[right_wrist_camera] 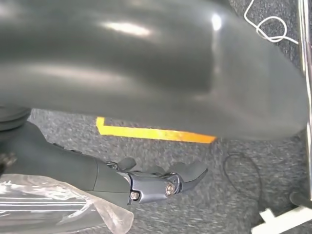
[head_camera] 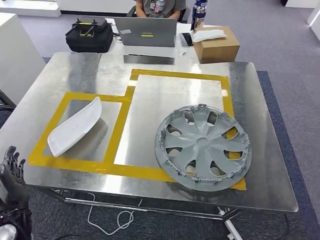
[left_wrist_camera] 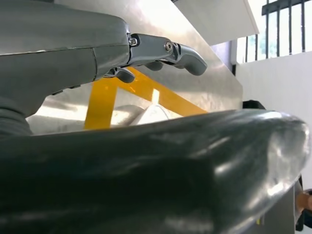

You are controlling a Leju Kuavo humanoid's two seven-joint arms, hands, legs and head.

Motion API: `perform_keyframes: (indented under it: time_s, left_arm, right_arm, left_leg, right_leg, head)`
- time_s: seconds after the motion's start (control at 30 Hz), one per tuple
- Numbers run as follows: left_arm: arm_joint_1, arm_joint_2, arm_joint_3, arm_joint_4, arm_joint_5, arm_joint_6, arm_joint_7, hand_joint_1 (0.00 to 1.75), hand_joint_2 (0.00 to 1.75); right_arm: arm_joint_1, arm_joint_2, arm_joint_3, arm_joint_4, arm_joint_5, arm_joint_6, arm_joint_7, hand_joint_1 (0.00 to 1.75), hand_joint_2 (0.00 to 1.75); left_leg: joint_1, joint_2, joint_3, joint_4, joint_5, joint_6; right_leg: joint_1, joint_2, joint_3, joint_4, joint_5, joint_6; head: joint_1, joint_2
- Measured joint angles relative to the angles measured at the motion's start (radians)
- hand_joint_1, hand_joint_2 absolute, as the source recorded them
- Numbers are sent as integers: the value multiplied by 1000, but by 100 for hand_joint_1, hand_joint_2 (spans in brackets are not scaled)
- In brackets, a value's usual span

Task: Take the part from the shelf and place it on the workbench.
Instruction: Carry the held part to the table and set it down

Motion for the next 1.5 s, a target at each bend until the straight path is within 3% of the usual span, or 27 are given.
perform_keyframes:
  time_s: [0.07,0.13,0.2,0.23,0.3,0.33,0.4,0.47,0.5,0.53,0.6,0.67,0.73,0.8,0.87,0.93,1.0,1.03,1.13,1.17,1.2,1.23,1.3,1.33,1.4,1.43,1.5]
  left_arm:
    - [0,-7,2,10,2,0,0,0,0]
    - [2,-13,4,21,3,-2,0,0,0]
    - [1,-16,5,35,5,-5,1,0,0]
    - [-1,-17,5,42,6,-7,2,0,0]
    - [-6,-18,6,55,7,-10,3,0,0]
    - [-10,-18,6,62,8,-11,5,0,0]
    - [-19,-18,6,78,10,-14,10,0,0]
    - [-27,-18,6,98,10,-17,18,0,0]
    - [-28,-19,6,108,11,-18,22,0,0]
    - [-28,-18,6,118,12,-19,25,0,0]
    - [-26,-16,7,138,13,-19,29,0,0]
    - [-26,-15,8,156,13,-19,31,0,0]
    - [-26,-15,7,169,13,-19,33,0,0]
    - [-28,-15,7,177,13,-19,36,0,0]
    - [-32,-15,7,185,11,-19,41,0,0]
    - [-35,-15,7,197,6,-19,49,0,0]
    - [-33,-20,6,214,-5,-19,62,0,0]
    - [-28,-25,6,221,-13,-20,69,0,0]
    - [-6,-44,7,238,-36,-20,86,0,0]
    - [-1,-49,7,244,-39,-21,89,0,0]
    - [3,-54,7,249,-41,-21,91,0,0]
    - [5,-57,7,254,-41,-22,91,0,0]
    - [6,-62,7,262,-42,-23,92,0,0]
    - [6,-64,7,264,-43,-23,92,0,0]
    - [6,-65,8,267,-44,-23,92,0,0]
    - [6,-66,8,268,-45,-23,92,0,0]
    - [7,-66,8,271,-47,-24,92,0,0]
  right_arm:
    - [2,0,2,-5,0,0,1,0,0]
    - [1,0,4,-8,1,0,1,0,0]
    - [1,0,5,-9,4,0,1,0,0]
    - [1,0,5,-9,6,0,1,0,0]
    - [0,0,5,-11,9,1,1,0,0]
    - [-1,0,5,-12,10,1,1,0,0]
    - [-3,0,5,-14,11,2,1,0,0]
    - [-1,0,5,-15,13,4,0,0,0]
    - [0,0,4,-15,14,4,0,0,0]
    - [0,0,4,-15,14,4,0,0,0]
    - [-2,0,4,-15,13,4,-1,0,0]
    - [-3,0,4,-15,13,4,-1,0,0]
    - [-4,0,4,-15,12,4,-1,0,0]
    - [-4,0,4,-15,12,4,-1,0,0]
    - [-4,0,4,-15,10,4,-1,0,0]
    - [-4,0,4,-15,9,4,2,0,0]
    - [-4,0,3,-14,7,5,4,0,0]
    - [-5,0,3,-13,8,8,4,0,0]
    - [-14,0,0,-8,11,18,3,0,0]
    - [-18,0,0,-5,12,21,3,0,0]
    - [-21,0,-1,-4,12,22,2,0,0]
    - [-23,0,-1,-2,13,23,2,0,0]
    - [-25,0,-3,-1,13,24,2,0,0]
    - [-26,0,-4,0,13,25,1,0,0]
    - [-29,0,-5,0,13,26,0,0,0]
    - [-30,0,-5,0,13,26,0,0,0]
    - [-29,0,-6,1,14,27,0,0,0]
  left_leg:
    - [3,23,-17,-5,19,11]
    - [2,46,-39,-4,35,12]
    - [3,70,-61,-2,50,8]
    - [3,82,-71,0,57,4]
    - [2,101,-87,11,66,-5]
    - [0,111,-93,17,69,-10]
    - [-3,129,-99,26,78,-22]
    - [1,136,-101,30,81,-36]
    - [5,121,-104,40,63,-43]
    - [7,97,-110,65,28,-48]
    - [9,46,-130,164,-74,-54]
    - [9,29,-144,274,-137,-53]
    - [9,27,-122,294,-118,-47]
    - [6,21,-36,170,-56,-37]
    - [2,12,42,33,-25,-28]
    - [-2,9,53,-6,-28,-22]
    - [0,15,36,-12,-18,-9]
    - [2,19,23,-14,-9,0]
    - [0,33,-20,-15,27,17]
    - [-1,37,-34,-15,39,18]
    - [-3,40,-49,-14,51,17]
    - [-4,43,-65,-12,64,16]
    - [-7,46,-93,-8,87,12]
    - [-10,46,-104,-3,96,9]
    - [-15,47,-117,5,112,1]
    - [-17,48,-122,8,121,-4]
    - [-15,47,-134,11,131,-15]
  right_leg:
    - [-2,-34,-28,81,-85,10]
    - [-6,-49,-53,201,-161,22]
    - [-11,-54,-36,242,-151,31]
    - [-12,-60,0,209,-122,34]
    - [-14,-95,108,70,-80,37]
    - [-13,-111,155,3,-78,33]
    - [-9,-118,187,-62,-93,19]
    - [-8,-101,169,-68,-88,-2]
    - [-8,-93,161,-68,-80,-12]
    - [-9,-86,152,-69,-70,-21]
    - [-8,-70,129,-69,-49,-32]
    - [-3,-53,105,-66,-27,-36]
    - [1,-36,82,-61,-7,-36]
    - [4,-25,57,-52,10,-33]
    - [7,-16,38,-43,24,-24]
    - [8,-13,25,-40,40,-12]
    - [8,-15,10,-34,42,1]
    - [7,-22,-3,-17,18,6]
    - [3,-46,-45,137,-132,19]
    - [2,-49,-51,197,-160,22]
    - [1,-51,-47,236,-159,24]
    - [1,-51,-28,245,-135,25]
    - [1,-53,61,162,-79,19]
    - [2,-56,131,79,-70,14]
    - [4,-61,235,-68,-95,4]
    - [5,-62,256,-105,-105,-1]
    - [3,-62,242,-116,-101,-15]
  head:
    - [5,0]
    - [7,0]
    - [7,0]
    - [7,0]
    - [8,0]
    - [8,0]
    - [7,0]
    - [6,0]
    - [6,0]
    - [5,0]
    - [3,0]
    - [2,0]
    - [2,0]
    - [2,0]
    - [3,0]
    - [3,0]
    - [4,0]
    - [6,0]
    - [10,0]
    - [10,0]
    - [10,0]
    - [10,0]
    - [10,0]
    - [10,0]
    - [10,0]
    - [10,0]
    - [10,0]
